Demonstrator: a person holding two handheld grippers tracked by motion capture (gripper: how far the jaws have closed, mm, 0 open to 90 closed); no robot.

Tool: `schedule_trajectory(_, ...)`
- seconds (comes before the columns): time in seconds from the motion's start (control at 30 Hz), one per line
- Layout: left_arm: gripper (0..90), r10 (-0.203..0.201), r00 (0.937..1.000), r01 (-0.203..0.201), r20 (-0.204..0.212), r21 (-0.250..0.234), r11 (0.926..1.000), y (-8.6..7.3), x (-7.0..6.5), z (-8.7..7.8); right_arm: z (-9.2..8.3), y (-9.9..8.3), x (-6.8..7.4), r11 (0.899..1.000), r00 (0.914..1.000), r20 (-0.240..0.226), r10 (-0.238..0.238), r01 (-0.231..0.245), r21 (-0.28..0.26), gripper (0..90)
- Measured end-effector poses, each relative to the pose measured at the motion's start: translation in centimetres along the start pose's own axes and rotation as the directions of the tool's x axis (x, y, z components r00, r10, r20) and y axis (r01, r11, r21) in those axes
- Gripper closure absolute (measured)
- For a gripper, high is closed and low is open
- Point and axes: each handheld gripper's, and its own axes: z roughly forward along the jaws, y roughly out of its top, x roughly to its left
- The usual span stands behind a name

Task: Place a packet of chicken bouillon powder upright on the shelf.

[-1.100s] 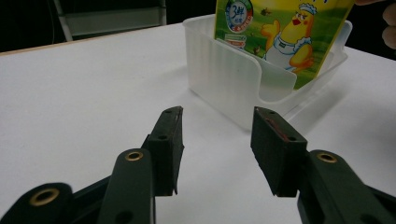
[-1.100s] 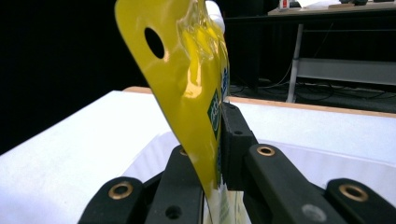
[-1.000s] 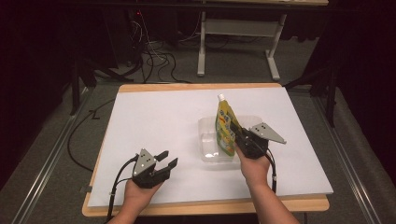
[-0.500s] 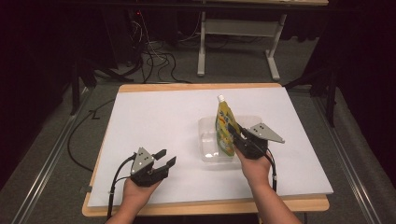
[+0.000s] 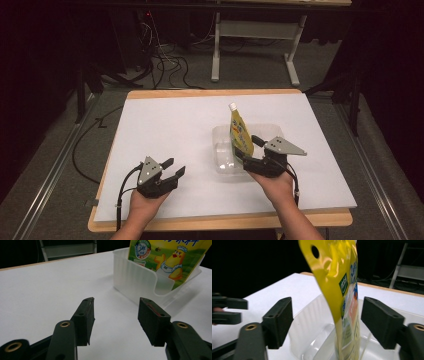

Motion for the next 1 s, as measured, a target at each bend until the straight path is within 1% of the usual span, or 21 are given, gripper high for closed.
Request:
schedule_trajectory(0.1,41.8,0.003,0.9999,-0.003,-0.015,0.002,1.0000,0.1,0.2,0.0,-2.1,-0.2,0.0,1.000,0.9996,-0.028,-0.007,0.006,-0.022,22.6)
schedule_trajectory(0.13,41.8,0.004,0.9999,-0.004,-0.014,0.004,1.0000,0.1,0.3,-0.1,-2.1,-0.2,0.0,1.000,0.9996,-0.028,-0.007,0.006,-0.022,22.6)
schedule_trajectory(0.17,40.7,0.006,0.9998,-0.006,-0.020,0.003,1.0000,0.2,0.4,-0.2,-3.3,-0.4,-0.5,0.999,0.9990,-0.045,-0.004,0.002,-0.039,21.6)
schedule_trajectory(0.2,40.7,0.010,0.9996,-0.010,-0.027,0.003,0.9999,0.2,0.5,-0.3,-3.3,-0.4,-0.5,0.999,0.9990,-0.045,-0.004,0.002,-0.039,21.6)
schedule_trajectory(0.23,39.6,0.015,0.9993,-0.015,-0.033,0.007,0.9999,0.2,0.7,-0.4,-4.6,-0.7,-1.2,0.999,0.9990,-0.044,-0.008,0.006,-0.047,21.7)
schedule_trajectory(0.27,39.6,0.018,0.9990,-0.018,-0.041,0.006,0.9998,0.3,0.9,-0.5,-4.6,-0.7,-1.2,0.999,0.9990,-0.044,-0.008,0.006,-0.047,21.7)
schedule_trajectory(0.3,38.4,0.023,0.9984,-0.023,-0.051,0.008,0.9997,0.3,1.1,-0.6,-5.7,-0.8,-2.4,0.999,0.9998,0.003,-0.021,0.021,-0.042,21.9)
schedule_trajectory(0.33,38.4,0.023,0.9981,-0.022,-0.058,0.015,0.9996,0.3,1.4,-0.7,-5.7,-0.8,-2.4,0.999,0.9998,0.003,-0.021,0.021,-0.042,21.9)
schedule_trajectory(0.37,37.6,0.014,0.9979,-0.013,-0.063,0.019,0.9997,0.2,1.7,-0.8,-6.2,-0.9,-3.2,0.999,0.9994,0.030,-0.020,0.021,-0.037,21.9)
schedule_trajectory(0.4,33.8,0.005,0.9977,-0.003,-0.067,0.028,0.9996,0.1,2.1,-0.8,-7.0,-1.4,-5.4,1.000,0.9957,0.093,0.000,0.002,-0.029,22.4)
schedule_trajectory(0.43,33.8,-0.001,0.9972,0.004,-0.075,0.040,0.9992,-0.2,2.5,-0.8,-7.0,-1.4,-5.4,1.000,0.9957,0.093,0.000,0.002,-0.029,22.4)
schedule_trajectory(0.47,31.7,0.003,0.9961,0.001,-0.089,0.055,0.9985,-0.5,2.8,-0.7,-7.8,-2.4,-7.9,1.000,0.9872,0.159,-0.003,0.008,-0.027,27.1)
schedule_trajectory(0.5,31.7,0.008,0.9944,0.000,-0.105,0.069,0.9976,-0.8,3.1,-0.6,-7.8,-2.4,-7.9,1.000,0.9872,0.159,-0.003,0.008,-0.027,27.1)
schedule_trajectory(0.53,31.6,-0.011,0.9935,0.020,-0.113,0.076,0.9969,-1.0,3.5,-0.5,-8.0,-3.2,-9.2,1.000,0.9776,0.209,-0.023,0.026,-0.014,27.9)
schedule_trajectory(0.57,31.2,-0.038,0.9921,0.048,-0.119,0.081,0.9956,-1.2,4.0,-0.5,-8.3,-4.3,-10.5,1.000,0.9686,0.249,-0.005,0.008,-0.008,27.6)
schedule_trajectory(0.6,30.6,-0.061,0.9902,0.072,-0.125,0.080,0.9942,-1.3,4.3,-0.4,-8.5,-5.4,-11.7,0.999,0.9641,0.260,0.052,-0.052,-0.005,26.0)
schedule_trajectory(0.63,30.5,-0.076,0.9884,0.086,-0.132,0.076,0.9933,-1.4,4.5,-0.4,-8.7,-6.2,-12.6,0.996,0.9599,0.267,0.086,-0.091,0.007,25.8)
schedule_trajectory(0.67,30.5,-0.084,0.9876,0.094,-0.133,0.076,0.9926,-1.5,4.6,-0.3,-9.0,-6.9,-13.0,0.995,0.9532,0.287,0.094,-0.103,0.017,26.0)
schedule_trajectory(0.73,30.3,-0.096,0.9876,0.107,-0.124,0.084,0.9908,-1.7,4.5,-0.1,-9.3,-7.6,-13.7,0.991,0.9434,0.307,0.125,-0.135,0.013,25.5)
schedule_trajectory(0.83,29.7,-0.069,0.9906,0.080,-0.118,0.097,0.9920,-1.7,3.7,0.3,-9.1,-7.7,-14.1,0.990,0.9479,0.291,0.130,-0.141,0.018,25.1)
schedule_trajectory(1.0,29.7,-0.056,0.9941,0.065,-0.093,0.103,0.9926,-1.7,2.6,0.3,-8.5,-7.6,-14.0,0.989,0.9508,0.280,0.132,-0.146,0.029,25.0)
